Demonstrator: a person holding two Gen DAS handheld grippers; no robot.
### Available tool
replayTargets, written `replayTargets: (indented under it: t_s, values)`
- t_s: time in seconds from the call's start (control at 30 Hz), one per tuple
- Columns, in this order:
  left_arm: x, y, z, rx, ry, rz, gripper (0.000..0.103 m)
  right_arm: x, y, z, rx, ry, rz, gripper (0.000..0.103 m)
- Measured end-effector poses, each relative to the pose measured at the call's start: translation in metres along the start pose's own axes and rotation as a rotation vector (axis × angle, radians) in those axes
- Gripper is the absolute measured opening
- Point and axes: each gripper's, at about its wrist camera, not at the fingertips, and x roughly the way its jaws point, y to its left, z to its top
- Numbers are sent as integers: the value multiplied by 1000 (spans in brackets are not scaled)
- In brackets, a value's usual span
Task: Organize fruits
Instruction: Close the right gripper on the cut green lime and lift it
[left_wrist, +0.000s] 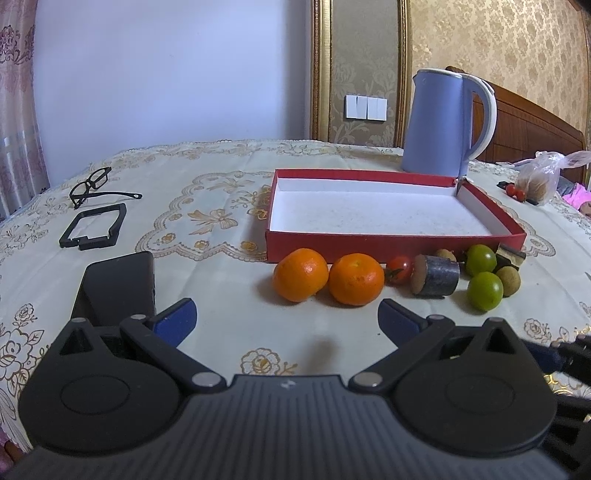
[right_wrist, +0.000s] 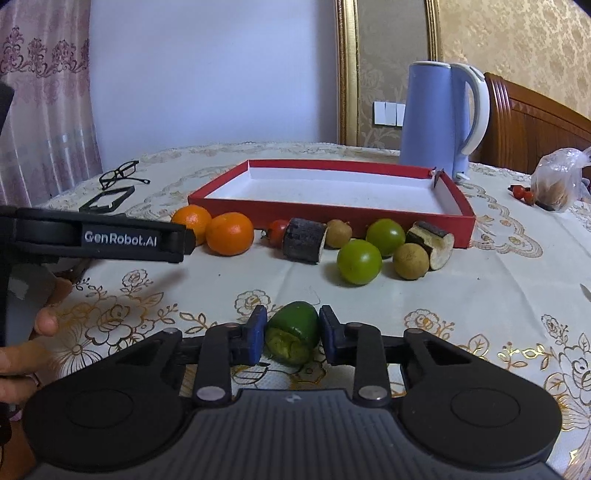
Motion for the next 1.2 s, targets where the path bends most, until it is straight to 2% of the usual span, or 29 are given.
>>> replayTargets:
  t_s: [0.23, 0.43, 0.67, 0.87, 0.93, 0.97, 1.0, 1.07, 1.17, 1.2]
  values:
    - [0, -5, -1, 19, -4, -8, 103, 3, -29, 17, 38, -35, -93, 30]
    - [2, -12, -3, 44, -4, -10, 103, 20, -62, 23, 105, -21, -171, 30]
    - [5, -14, -4, 49, 8, -10, 103, 27, -77, 18, 149, 9, -173, 30]
    - [5, -15, -3, 55, 6, -5, 103, 27, -74, 17, 126, 22, -180, 30]
    - [5, -15, -2, 54, 7, -3, 103, 25, -75, 17, 124, 30, -173, 32]
    - [6, -15, -2, 53, 7, -3, 103, 23, -75, 16, 127, 30, -164, 42]
    - [6, -15, -2, 53, 8, -3, 103, 20, -75, 15, 125, 26, -150, 57]
    - [7, -15, -2, 54, 9, -2, 103, 16, -72, 12, 105, 13, -151, 68]
    - [9, -15, -2, 55, 14, -3, 103, 14, -67, 9, 50, 2, -200, 68]
    - [10, -15, -2, 56, 14, -2, 103, 14, -67, 9, 46, 0, -205, 59]
